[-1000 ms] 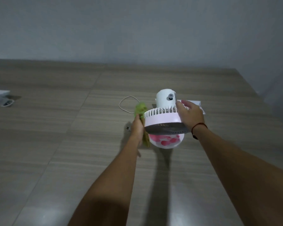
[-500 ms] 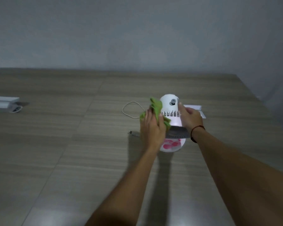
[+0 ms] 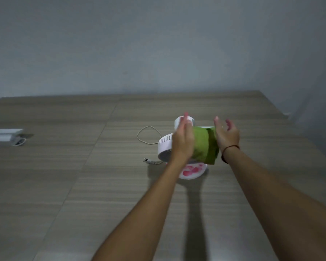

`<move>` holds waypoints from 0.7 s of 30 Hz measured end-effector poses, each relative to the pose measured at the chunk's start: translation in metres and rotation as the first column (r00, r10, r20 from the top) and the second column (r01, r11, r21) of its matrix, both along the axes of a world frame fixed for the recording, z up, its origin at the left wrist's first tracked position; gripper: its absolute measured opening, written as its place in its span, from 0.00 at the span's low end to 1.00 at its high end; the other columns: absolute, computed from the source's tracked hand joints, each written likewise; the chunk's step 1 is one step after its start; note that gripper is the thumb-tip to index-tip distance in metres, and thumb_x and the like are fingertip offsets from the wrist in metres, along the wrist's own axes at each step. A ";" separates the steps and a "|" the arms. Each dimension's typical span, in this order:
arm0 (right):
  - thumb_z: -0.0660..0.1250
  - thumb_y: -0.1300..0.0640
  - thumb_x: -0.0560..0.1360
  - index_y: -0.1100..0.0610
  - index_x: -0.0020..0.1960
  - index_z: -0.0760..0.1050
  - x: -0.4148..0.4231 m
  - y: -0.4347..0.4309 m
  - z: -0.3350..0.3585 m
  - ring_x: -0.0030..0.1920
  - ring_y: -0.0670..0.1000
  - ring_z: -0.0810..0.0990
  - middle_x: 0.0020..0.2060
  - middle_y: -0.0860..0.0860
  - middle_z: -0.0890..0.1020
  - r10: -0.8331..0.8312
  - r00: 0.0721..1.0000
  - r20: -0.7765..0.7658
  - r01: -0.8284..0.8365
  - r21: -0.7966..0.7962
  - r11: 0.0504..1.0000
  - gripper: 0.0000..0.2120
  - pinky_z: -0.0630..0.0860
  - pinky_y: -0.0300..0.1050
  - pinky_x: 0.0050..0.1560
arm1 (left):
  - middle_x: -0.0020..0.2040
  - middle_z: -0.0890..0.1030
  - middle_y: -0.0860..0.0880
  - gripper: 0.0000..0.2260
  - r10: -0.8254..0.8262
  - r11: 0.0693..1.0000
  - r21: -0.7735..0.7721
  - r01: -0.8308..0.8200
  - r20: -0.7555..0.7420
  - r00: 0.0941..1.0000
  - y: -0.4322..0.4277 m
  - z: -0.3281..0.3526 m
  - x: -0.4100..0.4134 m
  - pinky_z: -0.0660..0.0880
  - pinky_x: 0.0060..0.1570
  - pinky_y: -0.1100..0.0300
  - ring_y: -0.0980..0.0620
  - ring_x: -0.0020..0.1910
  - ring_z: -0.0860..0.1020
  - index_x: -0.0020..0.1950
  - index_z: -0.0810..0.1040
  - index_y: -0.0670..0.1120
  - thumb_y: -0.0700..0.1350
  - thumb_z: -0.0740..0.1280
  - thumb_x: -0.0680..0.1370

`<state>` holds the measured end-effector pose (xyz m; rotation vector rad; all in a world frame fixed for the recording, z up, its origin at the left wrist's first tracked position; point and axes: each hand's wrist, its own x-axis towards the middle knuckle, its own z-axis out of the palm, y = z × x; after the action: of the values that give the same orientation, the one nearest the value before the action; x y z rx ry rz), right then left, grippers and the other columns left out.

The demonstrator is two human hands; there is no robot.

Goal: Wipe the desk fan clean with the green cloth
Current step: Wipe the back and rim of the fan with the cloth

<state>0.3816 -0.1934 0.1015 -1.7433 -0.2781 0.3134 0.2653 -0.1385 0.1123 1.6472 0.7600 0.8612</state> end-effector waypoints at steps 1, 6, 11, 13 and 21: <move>0.65 0.42 0.75 0.57 0.70 0.69 -0.007 0.003 0.000 0.70 0.56 0.70 0.69 0.56 0.73 -0.051 0.989 0.136 0.055 -0.027 0.998 0.29 0.66 0.50 0.71 | 0.74 0.68 0.49 0.20 0.063 0.998 -0.012 -0.062 0.040 0.997 0.009 0.000 -0.008 0.59 0.70 0.64 0.54 0.73 0.65 0.74 0.64 0.46 0.47 0.54 0.82; 0.52 0.31 0.71 0.50 0.74 0.62 -0.052 0.013 -0.026 0.76 0.52 0.59 0.76 0.51 0.63 0.472 0.706 0.528 -0.179 -0.512 0.840 0.37 0.52 0.57 0.77 | 0.73 0.70 0.43 0.22 0.055 0.986 -0.150 -0.071 -0.107 0.993 0.043 -0.033 -0.020 0.59 0.75 0.51 0.48 0.74 0.65 0.71 0.70 0.41 0.49 0.57 0.80; 0.51 0.42 0.76 0.48 0.73 0.65 -0.037 0.009 -0.049 0.76 0.53 0.59 0.75 0.52 0.65 0.419 0.696 0.583 -0.167 -0.436 0.884 0.27 0.52 0.54 0.76 | 0.78 0.59 0.46 0.24 -0.052 0.995 -0.094 0.032 -0.226 0.973 0.047 -0.038 -0.017 0.46 0.78 0.54 0.51 0.79 0.50 0.75 0.63 0.42 0.52 0.46 0.83; 0.49 0.46 0.78 0.47 0.69 0.70 -0.026 0.004 -0.056 0.73 0.55 0.65 0.71 0.54 0.70 0.256 0.871 0.421 -0.162 -0.246 0.956 0.23 0.60 0.54 0.74 | 0.79 0.54 0.46 0.23 -0.060 0.998 -0.051 0.049 -0.264 0.963 0.051 -0.040 -0.015 0.42 0.75 0.59 0.52 0.79 0.45 0.76 0.58 0.41 0.49 0.46 0.84; 0.50 0.51 0.80 0.54 0.70 0.70 -0.044 0.025 -0.051 0.71 0.55 0.69 0.69 0.54 0.74 0.165 0.896 0.413 -0.110 -0.152 0.982 0.21 0.63 0.57 0.73 | 0.78 0.57 0.42 0.21 0.073 0.979 0.205 -0.006 -0.323 0.944 0.053 -0.060 -0.017 0.48 0.77 0.53 0.47 0.79 0.49 0.75 0.62 0.42 0.46 0.48 0.84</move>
<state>0.3375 -0.1681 0.0503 -1.9107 -0.7142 0.0470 0.2485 -0.0853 0.0525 1.9939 0.9624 0.7162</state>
